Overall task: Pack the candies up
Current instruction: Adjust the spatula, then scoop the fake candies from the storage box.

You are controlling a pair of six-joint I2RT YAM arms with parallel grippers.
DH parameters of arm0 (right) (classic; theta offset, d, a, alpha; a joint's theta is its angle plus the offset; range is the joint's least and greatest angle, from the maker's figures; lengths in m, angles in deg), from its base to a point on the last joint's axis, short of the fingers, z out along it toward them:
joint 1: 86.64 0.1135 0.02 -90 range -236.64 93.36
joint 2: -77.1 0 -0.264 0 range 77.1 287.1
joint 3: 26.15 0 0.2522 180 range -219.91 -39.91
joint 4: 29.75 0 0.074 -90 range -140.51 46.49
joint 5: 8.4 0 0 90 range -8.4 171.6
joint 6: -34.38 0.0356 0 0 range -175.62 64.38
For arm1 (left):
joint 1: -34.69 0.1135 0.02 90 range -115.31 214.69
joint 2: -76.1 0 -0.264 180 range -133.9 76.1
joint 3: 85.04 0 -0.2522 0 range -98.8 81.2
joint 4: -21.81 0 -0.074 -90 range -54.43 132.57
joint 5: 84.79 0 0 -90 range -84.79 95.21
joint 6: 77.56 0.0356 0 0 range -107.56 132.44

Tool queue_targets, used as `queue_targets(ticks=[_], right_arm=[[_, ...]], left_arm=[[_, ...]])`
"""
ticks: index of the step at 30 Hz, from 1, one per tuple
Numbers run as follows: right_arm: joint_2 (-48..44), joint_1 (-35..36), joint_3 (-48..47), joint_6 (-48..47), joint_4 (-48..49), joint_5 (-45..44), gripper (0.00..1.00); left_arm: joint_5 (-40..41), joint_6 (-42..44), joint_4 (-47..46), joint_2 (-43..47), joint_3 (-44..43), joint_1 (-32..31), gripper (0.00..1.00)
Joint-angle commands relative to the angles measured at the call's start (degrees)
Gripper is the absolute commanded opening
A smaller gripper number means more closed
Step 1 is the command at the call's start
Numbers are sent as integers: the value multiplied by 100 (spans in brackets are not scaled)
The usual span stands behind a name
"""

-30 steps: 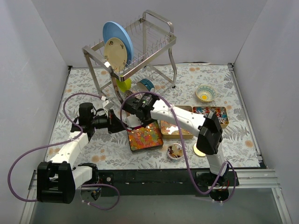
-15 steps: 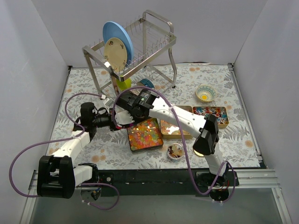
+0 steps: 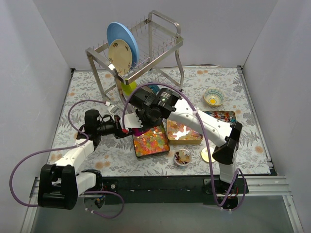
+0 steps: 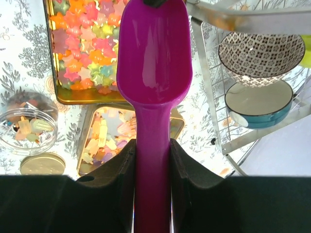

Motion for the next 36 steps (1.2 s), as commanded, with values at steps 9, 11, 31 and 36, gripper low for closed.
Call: queue_targets(ticks=[9, 11, 31, 36], right_arm=[[-993, -298, 1851, -1221, 268, -816, 1], [-915, -307, 1905, -1283, 251, -922, 1], [-185, -658, 2327, -2373, 945, -1617, 1], [-150, -755, 2335, -2619, 892, -1635, 1]], left_arm=[[2142, -1374, 1401, 1238, 161, -21, 0], [2563, -1462, 1524, 904, 56, -21, 0], [2495, -3168, 708, -239, 838, -372, 0], [2530, -3282, 471, -345, 978, -671, 0]])
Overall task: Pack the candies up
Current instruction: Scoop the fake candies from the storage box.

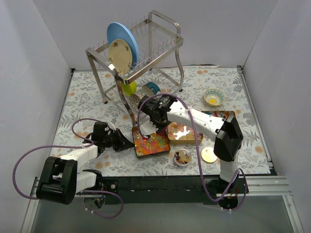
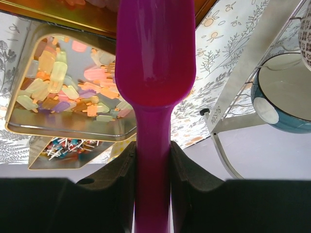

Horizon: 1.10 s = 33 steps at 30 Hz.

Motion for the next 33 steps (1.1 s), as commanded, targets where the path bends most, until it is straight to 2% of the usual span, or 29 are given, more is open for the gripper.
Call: queue_targets(ticks=[1, 8, 21, 27, 33], right_arm=[[27, -67, 34, -392, -4, -188, 1], [151, -58, 183, -489, -66, -135, 1], [107, -14, 781, -708, 154, -64, 1], [194, 21, 632, -841, 224, -161, 1], [555, 179, 263, -542, 40, -214, 1]], left_arm=[[-86, -143, -378, -172, 167, -202, 0], [-78, -257, -589, -349, 299, -501, 0], [107, -284, -502, -147, 308, -518, 0], [133, -126, -387, -147, 185, -501, 0], [116, -152, -431, 73, 247, -492, 0]])
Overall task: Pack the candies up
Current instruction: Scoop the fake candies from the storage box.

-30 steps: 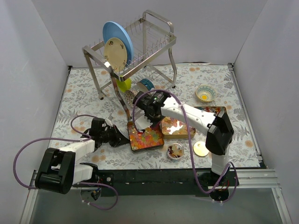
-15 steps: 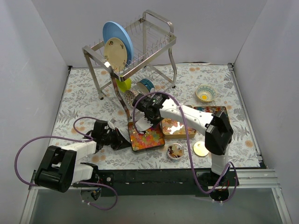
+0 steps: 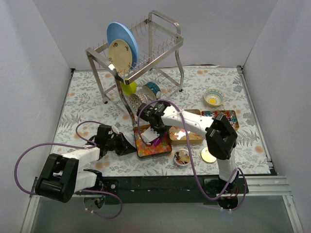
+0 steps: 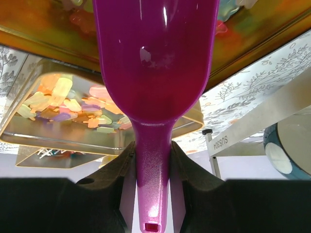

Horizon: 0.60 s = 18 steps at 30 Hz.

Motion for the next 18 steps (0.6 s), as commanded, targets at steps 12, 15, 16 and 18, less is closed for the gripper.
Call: queue_targets(ticks=[12, 15, 16, 18], right_arm=[[586, 654, -571, 846, -599, -52, 1], [824, 768, -764, 1067, -592, 53, 1], [894, 803, -834, 1224, -600, 88, 1], [1087, 821, -1045, 1436, -626, 237, 1]], left_arm=[[46, -48, -143, 448, 2, -16, 0], [55, -65, -143, 439, 2, -7, 0], [46, -57, -143, 430, 2, -7, 0], [37, -30, -117, 395, -15, -7, 0]])
